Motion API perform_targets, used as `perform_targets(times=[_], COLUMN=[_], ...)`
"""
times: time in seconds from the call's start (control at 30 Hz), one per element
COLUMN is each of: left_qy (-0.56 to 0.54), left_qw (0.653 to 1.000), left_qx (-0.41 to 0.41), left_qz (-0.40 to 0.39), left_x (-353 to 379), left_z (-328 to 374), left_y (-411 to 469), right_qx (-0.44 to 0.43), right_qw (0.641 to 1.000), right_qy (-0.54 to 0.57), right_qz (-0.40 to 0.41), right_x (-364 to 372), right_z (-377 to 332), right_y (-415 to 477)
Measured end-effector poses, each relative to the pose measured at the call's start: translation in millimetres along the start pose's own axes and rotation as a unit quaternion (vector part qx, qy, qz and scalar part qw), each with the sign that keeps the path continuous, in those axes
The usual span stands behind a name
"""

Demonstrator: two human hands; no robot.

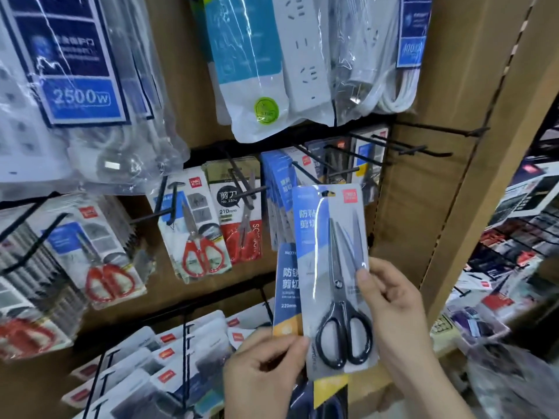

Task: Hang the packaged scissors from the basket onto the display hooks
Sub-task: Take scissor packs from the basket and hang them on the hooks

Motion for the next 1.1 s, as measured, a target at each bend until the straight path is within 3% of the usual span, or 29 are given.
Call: perform_targets(times=[0.23,0.47,0.6,0.8,1.1], left_qy=[-0.052,0.0,-0.009,0.051,0.063], left_qw=[0.998,0.998,0.998,0.994,0.993], left_qx=[0.003,0.059,0.05,0.095,0.03], left_qz=[-0.023,-0.031,-0.041,0.013,0.099], left_x=[-10,-5,10,19,-29], left_z=[-4,39,55,59,15], left_y=[22,81,103,101,82], right_qx=[0.013,-0.002,-0.017,0.067,0.002], right_qw=[0.998,0.985,0.98,0.973,0.962], right_qy=[-0.055,-0.17,-0.197,-0.132,-0.233], right_qz=[-0.001,-0.03,-0.028,-0.178,-0.145], right_x=[1,1,1,-5,-2], right_z=[-12,-11,-6,8,54], right_y=[24,35,36,26,59])
Point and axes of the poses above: each hand's wrist, its own y-axis towards the middle knuckle, its own x-axis out of the palm, z = x × y, the point moved 7 cm from there along y, towards the middle knuckle, and after that the axes turned 11 degrees about y, right-handed, at the moved point
